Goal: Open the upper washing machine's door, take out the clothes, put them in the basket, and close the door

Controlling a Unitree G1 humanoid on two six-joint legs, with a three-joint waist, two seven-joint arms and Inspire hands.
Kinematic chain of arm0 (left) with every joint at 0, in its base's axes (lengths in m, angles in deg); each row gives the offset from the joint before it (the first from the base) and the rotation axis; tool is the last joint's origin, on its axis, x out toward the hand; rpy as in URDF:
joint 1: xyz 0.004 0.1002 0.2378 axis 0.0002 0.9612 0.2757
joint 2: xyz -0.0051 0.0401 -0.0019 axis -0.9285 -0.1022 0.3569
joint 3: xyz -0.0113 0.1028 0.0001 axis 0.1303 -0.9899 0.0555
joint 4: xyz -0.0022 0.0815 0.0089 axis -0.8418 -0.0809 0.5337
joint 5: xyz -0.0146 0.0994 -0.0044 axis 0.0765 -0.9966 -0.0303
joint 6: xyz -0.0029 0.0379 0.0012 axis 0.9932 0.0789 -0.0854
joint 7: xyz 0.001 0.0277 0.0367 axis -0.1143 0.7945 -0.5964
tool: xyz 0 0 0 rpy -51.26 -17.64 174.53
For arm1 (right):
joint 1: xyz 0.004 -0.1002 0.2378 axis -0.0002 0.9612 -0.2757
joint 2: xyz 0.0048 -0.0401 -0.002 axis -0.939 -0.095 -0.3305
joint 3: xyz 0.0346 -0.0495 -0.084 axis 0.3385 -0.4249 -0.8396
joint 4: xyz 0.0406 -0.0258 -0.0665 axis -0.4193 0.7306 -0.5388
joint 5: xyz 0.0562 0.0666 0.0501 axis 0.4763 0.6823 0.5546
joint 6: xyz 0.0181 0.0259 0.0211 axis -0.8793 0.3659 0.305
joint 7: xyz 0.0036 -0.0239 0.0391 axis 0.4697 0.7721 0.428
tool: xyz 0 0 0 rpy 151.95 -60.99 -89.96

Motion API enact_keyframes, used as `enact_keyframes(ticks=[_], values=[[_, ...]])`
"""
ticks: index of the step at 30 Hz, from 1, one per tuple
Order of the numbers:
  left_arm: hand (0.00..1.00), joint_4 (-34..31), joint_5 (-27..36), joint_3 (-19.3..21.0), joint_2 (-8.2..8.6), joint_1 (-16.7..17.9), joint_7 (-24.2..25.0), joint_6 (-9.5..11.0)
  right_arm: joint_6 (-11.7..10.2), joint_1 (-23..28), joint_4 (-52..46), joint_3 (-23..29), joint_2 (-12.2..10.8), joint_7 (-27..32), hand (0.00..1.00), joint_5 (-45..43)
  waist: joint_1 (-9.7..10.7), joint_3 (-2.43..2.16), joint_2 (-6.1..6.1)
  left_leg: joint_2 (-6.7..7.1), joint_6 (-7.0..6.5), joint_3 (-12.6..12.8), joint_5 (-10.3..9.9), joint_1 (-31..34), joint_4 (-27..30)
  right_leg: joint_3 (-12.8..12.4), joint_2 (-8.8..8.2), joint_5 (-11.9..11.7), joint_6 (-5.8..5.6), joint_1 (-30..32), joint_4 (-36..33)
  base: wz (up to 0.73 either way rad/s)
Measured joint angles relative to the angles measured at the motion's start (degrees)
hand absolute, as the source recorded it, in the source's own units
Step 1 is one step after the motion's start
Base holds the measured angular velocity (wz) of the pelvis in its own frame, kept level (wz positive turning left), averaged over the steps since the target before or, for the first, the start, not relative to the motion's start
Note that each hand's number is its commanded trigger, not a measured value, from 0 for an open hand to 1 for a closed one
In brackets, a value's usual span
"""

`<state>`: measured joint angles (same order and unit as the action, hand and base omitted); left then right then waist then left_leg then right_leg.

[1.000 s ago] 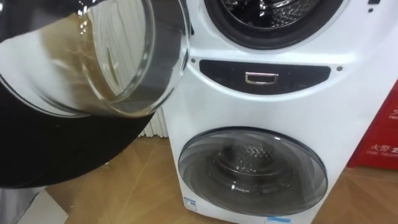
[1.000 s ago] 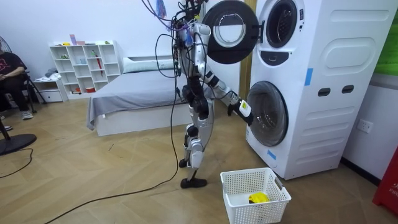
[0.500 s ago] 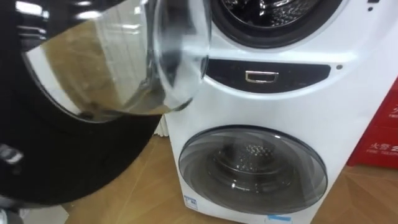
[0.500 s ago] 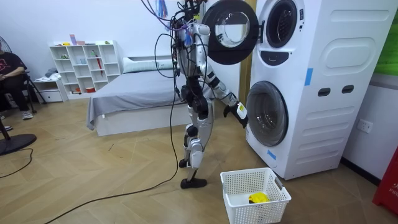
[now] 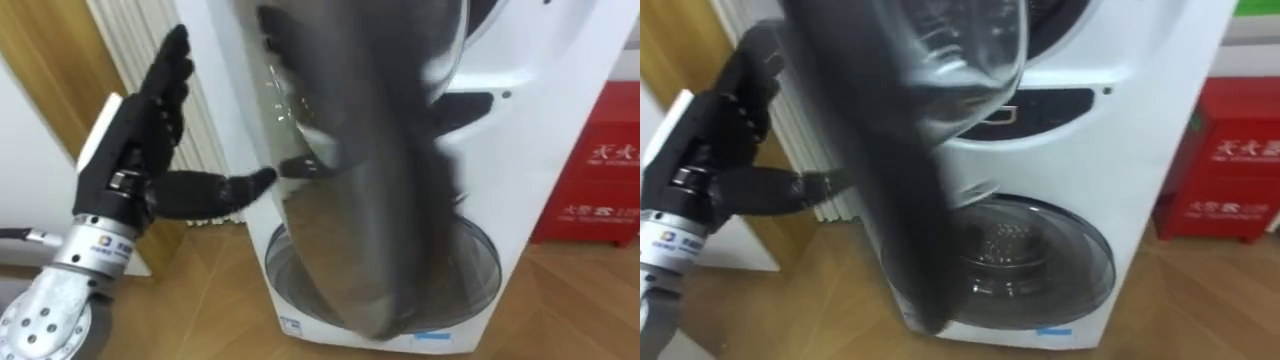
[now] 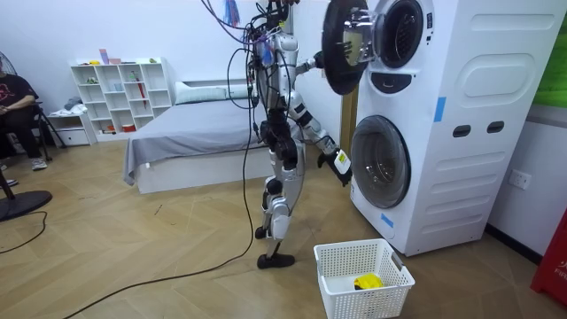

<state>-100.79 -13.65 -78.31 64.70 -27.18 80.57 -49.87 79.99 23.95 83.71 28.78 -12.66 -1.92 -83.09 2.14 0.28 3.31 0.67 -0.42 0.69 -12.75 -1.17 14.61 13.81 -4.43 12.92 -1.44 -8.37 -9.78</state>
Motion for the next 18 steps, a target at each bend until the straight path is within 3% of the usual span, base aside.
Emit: enact_keyframes(ticks=[9,13,14,15,16,17,18], values=[[0.0,0.1,-0.89,-0.6,0.01,0.02,3.1,-1.87,0.49,-0.16,-0.02,0.11,-0.01,0.69,0.0,0.43,0.37,0.08,-0.57,-0.11,-0.01,-0.67,0.01,-1.33,-1.79,-0.93,0.1,0.01,-0.01,0.38,-0.53,-0.07],[0.0,0.91,-0.85,-0.71,0.02,0.02,3.11,-2.62,1.15,0.08,-0.26,-0.17,-0.01,1.12,0.0,1.15,-0.36,0.04,-0.43,-1.25,0.04,-6.01,0.12,-4.76,-4.02,0.94,0.58,0.07,-0.05,1.76,-7.13,-0.19],[0.0,0.92,-0.85,-0.78,-0.04,0.02,3.11,-2.68,1.16,0.08,-0.34,-0.19,-0.02,1.36,0.0,1.38,-0.28,0.14,-0.28,-1.98,0.02,-7.89,0.24,-5.23,-4.2,0.53,0.67,0.38,-0.14,3.12,-9.81,-0.37],[0.0,1.06,-0.92,-0.69,-0.21,0.07,3.04,-2.65,1.08,-0.03,-0.47,-0.3,-0.27,1.58,0.0,1.82,-1.13,0.31,0.49,-3.26,0.12,-12.31,0.2,-5.38,-4.22,-3.25,2.82,1.99,0.54,6.42,-9.17,-0.71],[0.0,1.52,-0.92,0.79,-0.44,0.13,2.9,-2.57,1.0,-1.17,-1.4,-1.99,-0.41,1.65,0.0,1.78,-1.13,0.0,-0.24,-3.91,0.67,-13.28,-0.12,-4.35,-3.87,-6.02,4.33,-1.99,2.61,9.53,-1.75,-0.61],[0.0,1.49,-0.86,1.24,0.19,1.32,2.97,-1.49,0.78,-0.94,-2.26,-2.42,-0.04,1.91,0.0,1.94,-0.79,0.4,0.39,-4.59,1.64,-13.01,-0.68,-4.1,-3.66,-3.99,4.49,-6.19,3.68,9.49,-1.78,0.06],[0.0,2.15,-0.69,0.92,1.47,1.64,3.1,-2.04,1.01,0.82,-2.89,-2.46,-0.04,2.76,0.0,2.59,0.26,0.49,0.45,-5.0,2.86,-8.87,-0.45,-4.32,-4.14,-2.66,4.61,-6.85,3.56,8.09,-1.63,0.69]])
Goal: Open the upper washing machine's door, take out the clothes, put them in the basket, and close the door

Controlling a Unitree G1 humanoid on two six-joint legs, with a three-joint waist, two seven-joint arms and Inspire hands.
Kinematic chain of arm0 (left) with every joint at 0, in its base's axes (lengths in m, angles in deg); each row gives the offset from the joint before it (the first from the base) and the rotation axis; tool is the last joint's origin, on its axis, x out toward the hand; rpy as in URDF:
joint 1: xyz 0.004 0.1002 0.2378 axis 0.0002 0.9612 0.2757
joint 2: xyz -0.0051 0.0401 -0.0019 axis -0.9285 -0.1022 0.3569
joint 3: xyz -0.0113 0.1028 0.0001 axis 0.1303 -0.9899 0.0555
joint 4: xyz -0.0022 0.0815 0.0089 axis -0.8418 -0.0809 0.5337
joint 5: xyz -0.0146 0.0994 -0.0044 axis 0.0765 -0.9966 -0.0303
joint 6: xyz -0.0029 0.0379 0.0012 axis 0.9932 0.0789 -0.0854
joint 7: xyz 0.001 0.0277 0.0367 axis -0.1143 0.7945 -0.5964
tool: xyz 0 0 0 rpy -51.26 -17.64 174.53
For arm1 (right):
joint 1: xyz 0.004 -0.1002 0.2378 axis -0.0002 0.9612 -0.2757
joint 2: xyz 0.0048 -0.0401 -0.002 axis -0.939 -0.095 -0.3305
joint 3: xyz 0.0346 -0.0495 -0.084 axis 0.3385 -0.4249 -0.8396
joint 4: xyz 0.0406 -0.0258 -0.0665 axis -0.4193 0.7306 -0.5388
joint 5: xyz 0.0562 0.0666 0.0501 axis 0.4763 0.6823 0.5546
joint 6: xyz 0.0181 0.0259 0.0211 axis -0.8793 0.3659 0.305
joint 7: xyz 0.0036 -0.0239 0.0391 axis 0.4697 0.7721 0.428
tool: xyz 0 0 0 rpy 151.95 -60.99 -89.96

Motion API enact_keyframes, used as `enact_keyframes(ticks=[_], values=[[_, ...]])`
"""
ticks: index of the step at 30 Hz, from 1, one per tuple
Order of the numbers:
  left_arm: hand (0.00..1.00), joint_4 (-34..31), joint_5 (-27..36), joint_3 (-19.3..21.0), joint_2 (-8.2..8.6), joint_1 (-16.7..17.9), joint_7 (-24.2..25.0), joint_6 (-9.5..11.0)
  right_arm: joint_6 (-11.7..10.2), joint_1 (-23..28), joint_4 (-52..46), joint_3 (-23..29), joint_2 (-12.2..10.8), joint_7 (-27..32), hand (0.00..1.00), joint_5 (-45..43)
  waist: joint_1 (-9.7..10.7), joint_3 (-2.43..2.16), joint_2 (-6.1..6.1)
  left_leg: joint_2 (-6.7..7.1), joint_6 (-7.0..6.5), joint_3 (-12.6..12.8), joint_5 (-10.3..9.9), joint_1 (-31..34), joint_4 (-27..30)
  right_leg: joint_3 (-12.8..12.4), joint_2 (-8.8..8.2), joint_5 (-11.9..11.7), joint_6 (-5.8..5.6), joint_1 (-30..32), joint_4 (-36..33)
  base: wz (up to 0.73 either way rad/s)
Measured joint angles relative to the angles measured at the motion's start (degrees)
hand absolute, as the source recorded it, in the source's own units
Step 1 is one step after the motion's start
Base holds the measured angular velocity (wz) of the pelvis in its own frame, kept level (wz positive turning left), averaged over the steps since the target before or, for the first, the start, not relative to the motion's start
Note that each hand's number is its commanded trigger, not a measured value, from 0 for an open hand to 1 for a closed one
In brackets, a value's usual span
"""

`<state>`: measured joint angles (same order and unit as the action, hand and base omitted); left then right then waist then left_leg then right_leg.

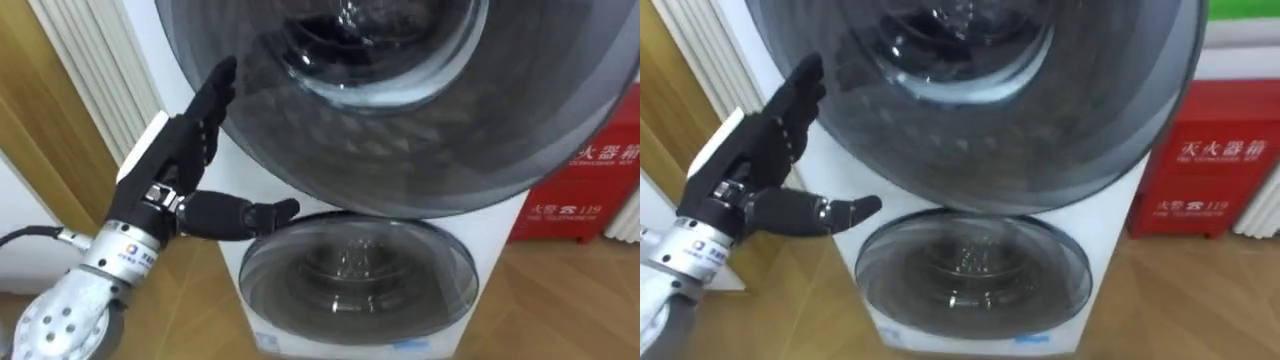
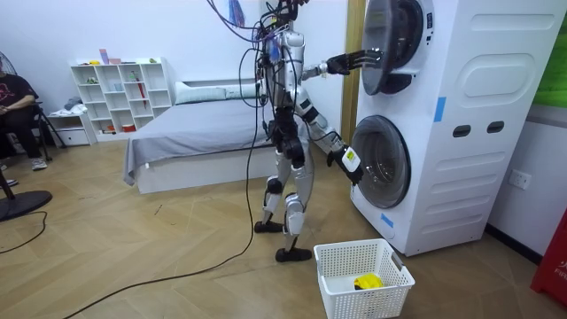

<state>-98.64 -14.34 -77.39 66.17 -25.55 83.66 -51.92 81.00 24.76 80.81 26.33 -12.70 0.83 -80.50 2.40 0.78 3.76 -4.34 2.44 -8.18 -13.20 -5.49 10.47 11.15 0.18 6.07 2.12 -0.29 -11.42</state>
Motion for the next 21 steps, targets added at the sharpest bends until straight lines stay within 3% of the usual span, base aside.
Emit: enact_keyframes(ticks=[1,3,6,9,13,14,17,21], values=[[0.0,0.77,0.34,0.03,0.26,0.02,0.01,-1.42,0.34,0.41,0.44,0.22,0.24,0.13,0.0,0.1,0.51,0.06,-0.08,-0.12,0.15,4.95,0.63,-0.34,-1.06,-0.88,-0.05,0.07,-0.08,-1.03,0.07,0.74],[0.0,0.9,0.64,0.38,0.2,-0.28,-0.08,-2.53,0.37,0.46,0.67,0.76,0.06,0.11,0.0,0.05,0.58,-0.02,-0.3,-0.04,-0.75,9.6,1.48,-0.6,-2.02,-2.43,-0.14,0.44,-0.66,-1.19,0.58,0.37],[0.0,1.16,0.71,0.35,0.37,-0.48,-0.25,-4.35,0.38,0.36,0.66,0.68,0.06,-0.38,0.0,0.07,-1.14,-0.02,-0.52,0.9,-0.9,10.06,1.6,0.02,-1.4,-2.81,-0.15,0.72,-1.06,-1.02,1.16,0.01],[0.0,1.59,1.7,0.32,0.43,-0.48,-0.26,-4.33,0.62,0.94,0.17,0.5,0.01,-0.58,0.0,0.19,-1.07,-0.1,-0.55,1.31,-0.96,10.61,1.63,-0.07,-0.83,-3.16,-0.47,1.05,-1.17,-1.64,1.69,0.0],[0.0,2.8,3.12,0.23,0.68,-0.47,-0.29,-4.31,1.52,1.35,-0.12,0.54,0.0,-0.75,0.0,0.33,-0.74,-0.65,-0.65,1.43,-1.16,10.89,1.76,-0.28,-0.62,-3.66,-0.56,1.7,-1.27,-1.36,1.05,-0.03],[0.0,3.79,3.15,0.21,0.94,-0.47,-0.3,-4.2,1.52,1.3,-0.12,0.55,-0.02,-0.72,0.0,0.33,-0.77,-1.03,-0.64,1.45,-1.17,11.27,1.76,-0.3,-0.59,-4.06,-0.58,1.93,-1.28,-0.89,0.31,-0.14],[0.0,7.85,3.02,0.18,2.49,-0.1,-0.71,-4.2,1.51,1.34,-0.18,0.55,-0.08,-0.64,0.0,1.05,-0.99,-1.26,-0.34,1.45,-1.17,12.38,1.76,-1.21,-0.63,-4.81,-0.59,2.03,-1.17,-0.96,-0.53,-0.17],[0.0,15.2,2.39,-0.32,5.0,2.83,-1.14,-3.02,1.39,1.15,0.06,0.74,-0.29,-0.58,0.0,2.59,-0.5,-0.95,-0.73,1.45,-1.17,12.52,1.76,-2.08,-0.96,-4.91,-0.6,2.19,-1.12,-1.66,-0.86,-0.02]])
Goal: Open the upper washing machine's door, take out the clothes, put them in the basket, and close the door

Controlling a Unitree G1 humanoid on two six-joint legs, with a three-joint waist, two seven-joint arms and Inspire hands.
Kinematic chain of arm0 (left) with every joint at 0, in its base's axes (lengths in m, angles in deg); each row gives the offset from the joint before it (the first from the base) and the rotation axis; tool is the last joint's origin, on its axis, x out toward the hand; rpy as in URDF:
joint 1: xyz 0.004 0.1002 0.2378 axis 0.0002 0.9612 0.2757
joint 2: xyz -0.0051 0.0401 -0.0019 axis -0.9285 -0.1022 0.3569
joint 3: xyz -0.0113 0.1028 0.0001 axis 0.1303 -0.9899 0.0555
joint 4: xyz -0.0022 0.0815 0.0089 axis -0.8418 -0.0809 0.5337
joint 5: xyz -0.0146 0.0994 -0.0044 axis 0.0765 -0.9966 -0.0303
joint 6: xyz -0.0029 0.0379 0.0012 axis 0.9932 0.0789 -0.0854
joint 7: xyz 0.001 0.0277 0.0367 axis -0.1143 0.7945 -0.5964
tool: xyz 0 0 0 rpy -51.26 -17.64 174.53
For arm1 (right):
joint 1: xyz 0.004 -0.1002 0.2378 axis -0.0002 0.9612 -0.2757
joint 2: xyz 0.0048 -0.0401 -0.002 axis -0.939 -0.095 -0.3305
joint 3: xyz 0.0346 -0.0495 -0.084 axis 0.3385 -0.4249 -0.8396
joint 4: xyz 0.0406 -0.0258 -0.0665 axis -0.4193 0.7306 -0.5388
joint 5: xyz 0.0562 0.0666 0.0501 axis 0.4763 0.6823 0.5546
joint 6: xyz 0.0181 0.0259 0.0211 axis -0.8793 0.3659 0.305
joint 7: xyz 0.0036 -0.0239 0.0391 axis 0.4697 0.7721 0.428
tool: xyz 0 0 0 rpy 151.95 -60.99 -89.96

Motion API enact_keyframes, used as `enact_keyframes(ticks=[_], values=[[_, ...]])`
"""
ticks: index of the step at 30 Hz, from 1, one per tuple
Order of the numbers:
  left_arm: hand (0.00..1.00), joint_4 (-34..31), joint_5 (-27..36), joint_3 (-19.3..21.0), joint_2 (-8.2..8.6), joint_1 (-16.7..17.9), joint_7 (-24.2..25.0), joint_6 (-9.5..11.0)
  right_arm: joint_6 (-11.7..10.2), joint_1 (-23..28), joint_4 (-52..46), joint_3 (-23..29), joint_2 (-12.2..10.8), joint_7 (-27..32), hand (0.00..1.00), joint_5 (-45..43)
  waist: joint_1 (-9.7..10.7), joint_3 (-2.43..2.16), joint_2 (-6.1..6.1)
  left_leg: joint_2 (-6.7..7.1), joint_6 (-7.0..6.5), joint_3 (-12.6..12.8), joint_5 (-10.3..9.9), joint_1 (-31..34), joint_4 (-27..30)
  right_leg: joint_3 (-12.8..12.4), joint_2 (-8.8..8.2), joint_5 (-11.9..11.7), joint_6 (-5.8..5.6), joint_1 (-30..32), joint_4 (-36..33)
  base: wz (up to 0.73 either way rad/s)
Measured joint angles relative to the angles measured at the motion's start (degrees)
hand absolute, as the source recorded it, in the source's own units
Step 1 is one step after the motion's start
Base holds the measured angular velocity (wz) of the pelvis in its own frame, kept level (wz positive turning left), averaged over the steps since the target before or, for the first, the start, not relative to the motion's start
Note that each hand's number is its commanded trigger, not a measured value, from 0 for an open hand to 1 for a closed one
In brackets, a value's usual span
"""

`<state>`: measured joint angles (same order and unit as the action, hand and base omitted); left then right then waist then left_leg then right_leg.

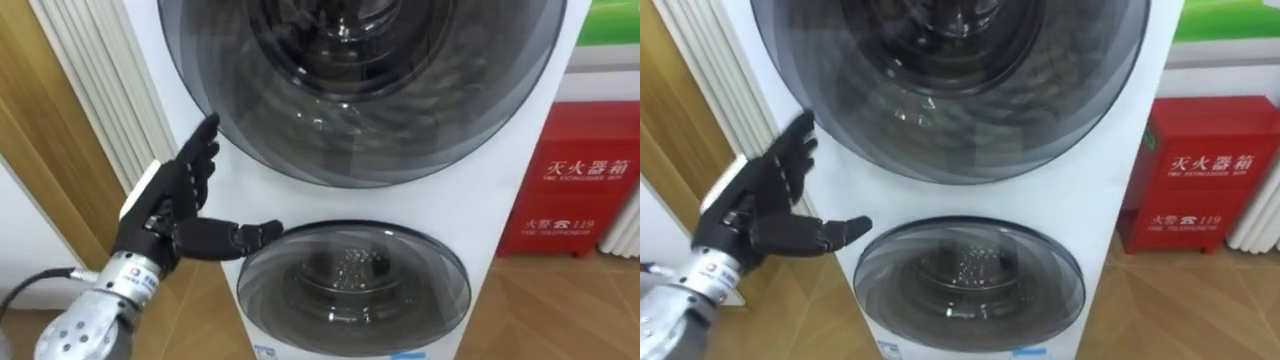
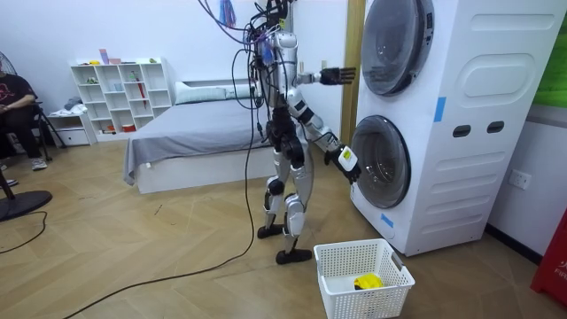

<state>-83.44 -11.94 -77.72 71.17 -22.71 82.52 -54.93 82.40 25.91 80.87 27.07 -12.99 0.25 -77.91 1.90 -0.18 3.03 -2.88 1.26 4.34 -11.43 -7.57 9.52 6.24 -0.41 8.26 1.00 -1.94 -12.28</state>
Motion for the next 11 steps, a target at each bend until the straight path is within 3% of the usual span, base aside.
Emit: enact_keyframes(ticks=[1,4,7,10,11], values=[[0.0,2.1,-0.44,-0.42,0.48,2.12,-0.9,0.11,0.01,0.14,0.22,-0.01,-0.21,0.05,0.0,1.32,0.17,0.32,-0.57,0.04,0.0,0.21,0.0,-0.37,0.01,0.01,-0.1,0.33,0.02,-0.24,-0.27,0.0],[0.0,10.4,-2.6,-2.55,0.88,4.9,-1.94,1.48,-0.05,0.3,0.99,0.02,-0.98,1.13,0.0,4.92,0.79,0.59,-1.09,0.11,0.01,0.22,-0.01,-0.93,-0.01,0.05,-0.13,0.9,-0.13,-1.02,-0.05,0.08],[0.0,23.06,-8.92,-4.48,2.55,9.42,-3.6,1.9,-0.9,0.76,4.53,0.02,-2.62,1.65,0.0,11.27,0.87,0.54,-2.41,0.11,0.03,0.28,-0.02,-1.04,0.01,0.23,-0.12,1.16,-0.11,-1.18,0.71,0.04],[0.0,31.77,-10.07,-4.4,3.55,11.66,-5.52,2.28,-1.04,1.5,8.29,0.16,-3.41,1.7,0.0,15.13,0.33,0.3,-3.39,0.07,0.04,0.39,-0.02,-1.26,-0.26,0.25,0.0,1.16,-0.05,-1.97,0.91,0.01],[0.0,37.84,-9.84,-4.39,3.61,12.24,-6.38,2.81,-1.09,1.64,10.86,0.22,-3.77,1.68,0.0,17.44,-0.36,0.28,-3.69,0.07,0.06,0.45,-0.04,-1.68,-0.37,0.31,0.01,1.13,-0.01,-2.46,1.26,0.0]])
